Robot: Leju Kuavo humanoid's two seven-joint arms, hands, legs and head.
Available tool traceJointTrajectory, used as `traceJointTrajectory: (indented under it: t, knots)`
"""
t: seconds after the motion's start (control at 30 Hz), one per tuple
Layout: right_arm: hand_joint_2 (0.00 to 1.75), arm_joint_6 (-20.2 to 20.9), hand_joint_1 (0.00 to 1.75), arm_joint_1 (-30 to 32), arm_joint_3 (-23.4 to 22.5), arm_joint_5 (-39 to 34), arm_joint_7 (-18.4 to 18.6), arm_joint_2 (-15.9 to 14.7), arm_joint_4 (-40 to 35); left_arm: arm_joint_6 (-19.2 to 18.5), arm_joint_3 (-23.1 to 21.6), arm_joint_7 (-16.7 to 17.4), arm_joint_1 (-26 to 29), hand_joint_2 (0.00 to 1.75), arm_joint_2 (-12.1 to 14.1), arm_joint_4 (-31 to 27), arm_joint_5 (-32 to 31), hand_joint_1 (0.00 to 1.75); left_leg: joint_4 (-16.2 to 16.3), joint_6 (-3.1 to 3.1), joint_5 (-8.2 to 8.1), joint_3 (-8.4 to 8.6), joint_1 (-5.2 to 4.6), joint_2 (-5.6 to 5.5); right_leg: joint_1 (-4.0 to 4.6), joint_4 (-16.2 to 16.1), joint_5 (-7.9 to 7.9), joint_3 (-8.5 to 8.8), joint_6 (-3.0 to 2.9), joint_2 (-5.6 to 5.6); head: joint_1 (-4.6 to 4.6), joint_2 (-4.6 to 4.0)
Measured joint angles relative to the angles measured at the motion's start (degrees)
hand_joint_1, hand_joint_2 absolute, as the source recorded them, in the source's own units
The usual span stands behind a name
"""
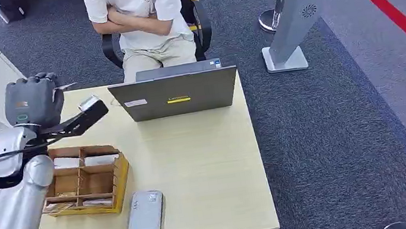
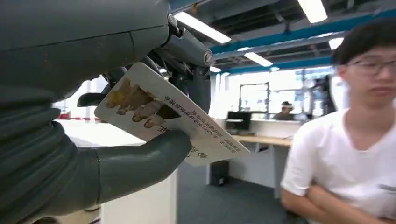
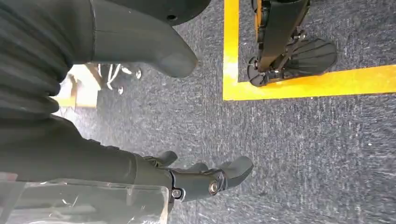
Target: Pass the card to the sensor for recognition and then transmit it.
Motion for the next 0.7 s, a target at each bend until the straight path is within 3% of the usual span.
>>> traceJointTrajectory:
  t: [0.23, 0.47, 0.7]
  knots:
    - [1.75, -0.15, 0.0, 0.85, -1.03, -0.61, -0.46, 0.0, 0.02, -0.07, -5.52, 0.13, 6.51, 1.75, -0.46, -12.75, -0.46, 1.75, -0.03, 0.0, 0.01, -0.01, 0.01, 0.02, 0.01, 0.01, -0.01, -0.03, 0.0, 0.0, -0.02, 0.0]
    - [1.75, -0.46, 0.0, 0.92, -1.7, -1.37, -0.59, 0.0, 0.04, -0.11, -7.16, -0.87, 10.51, 1.75, -0.29, -18.23, -0.09, 1.75, -0.03, 0.0, 0.01, -0.01, 0.01, 0.02, 0.0, 0.01, 0.0, 0.03, 0.0, 0.01, 0.0, 0.0]
    - [1.75, -1.27, 0.0, 1.11, -3.56, -2.99, -1.29, 0.07, 0.04, 3.69, -7.23, -4.52, 23.56, 1.75, 0.61, -25.82, 2.58, 1.75, -0.03, -0.02, -0.08, -0.01, 0.0, 0.02, -0.01, 0.0, -0.12, 0.0, 0.09, 0.02, -0.02, 0.0]
